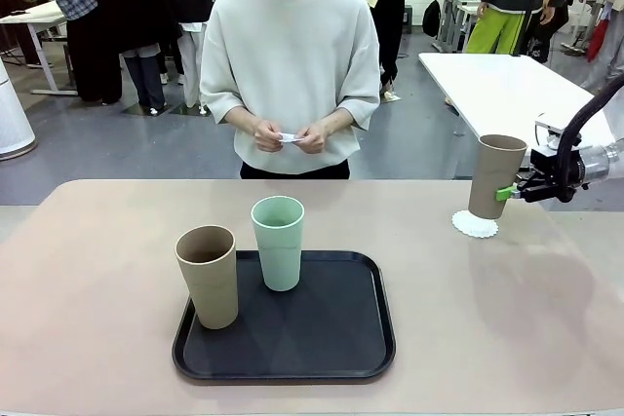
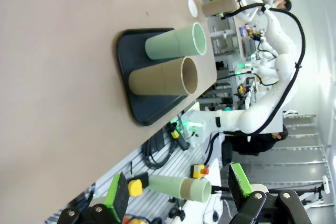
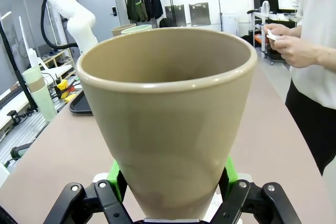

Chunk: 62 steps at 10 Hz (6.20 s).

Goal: Place coasters on the table and set cups on them.
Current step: Pick up one Reusable plastic cup and place it on a coaster set by the human.

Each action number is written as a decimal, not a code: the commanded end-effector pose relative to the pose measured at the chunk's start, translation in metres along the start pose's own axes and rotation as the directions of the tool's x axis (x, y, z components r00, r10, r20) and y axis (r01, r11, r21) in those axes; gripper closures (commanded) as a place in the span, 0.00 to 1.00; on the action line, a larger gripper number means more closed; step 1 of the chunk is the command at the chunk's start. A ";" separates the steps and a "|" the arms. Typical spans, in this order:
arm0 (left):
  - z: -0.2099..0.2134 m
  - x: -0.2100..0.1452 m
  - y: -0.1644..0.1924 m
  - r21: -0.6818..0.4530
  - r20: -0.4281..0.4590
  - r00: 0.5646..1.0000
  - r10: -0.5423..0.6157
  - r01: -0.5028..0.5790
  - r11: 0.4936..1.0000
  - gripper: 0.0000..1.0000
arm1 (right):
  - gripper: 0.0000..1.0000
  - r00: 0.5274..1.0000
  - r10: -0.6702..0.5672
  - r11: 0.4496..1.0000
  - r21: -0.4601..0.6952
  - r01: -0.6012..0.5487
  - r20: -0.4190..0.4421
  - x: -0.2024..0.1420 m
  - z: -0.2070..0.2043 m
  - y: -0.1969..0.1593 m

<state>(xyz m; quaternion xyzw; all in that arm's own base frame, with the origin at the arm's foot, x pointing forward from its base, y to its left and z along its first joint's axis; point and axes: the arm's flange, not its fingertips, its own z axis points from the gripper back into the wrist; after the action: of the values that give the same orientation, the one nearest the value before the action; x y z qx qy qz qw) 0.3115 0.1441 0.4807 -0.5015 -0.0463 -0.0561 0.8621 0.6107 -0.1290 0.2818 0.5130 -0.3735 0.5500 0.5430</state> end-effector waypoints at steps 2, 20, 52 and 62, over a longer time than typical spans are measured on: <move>0.001 -0.001 -0.001 -0.010 0.002 1.000 -0.009 0.009 1.000 0.00 | 0.18 1.000 -0.010 1.000 0.001 0.010 0.000 0.004 0.002 0.002; 0.001 -0.001 -0.001 -0.010 0.002 1.000 -0.009 0.009 1.000 0.00 | 0.18 0.985 0.170 0.984 0.053 -0.167 -0.041 -0.027 -0.007 -0.015; 0.001 -0.001 -0.001 -0.010 0.002 1.000 -0.009 0.009 1.000 0.00 | 0.00 1.000 0.011 0.999 0.048 -0.011 0.015 -0.043 0.000 -0.041; 0.001 -0.001 -0.001 -0.010 0.002 1.000 -0.009 0.009 1.000 0.00 | 0.00 0.910 -0.122 0.988 0.039 0.149 -0.395 -0.048 0.006 -0.031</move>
<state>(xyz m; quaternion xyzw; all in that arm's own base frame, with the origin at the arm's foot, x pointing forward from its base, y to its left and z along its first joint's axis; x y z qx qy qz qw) 0.3115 0.1441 0.4807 -0.5015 -0.0463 -0.0561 0.8621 0.6397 -0.1410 0.2310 0.4571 -0.2382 0.6049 0.6070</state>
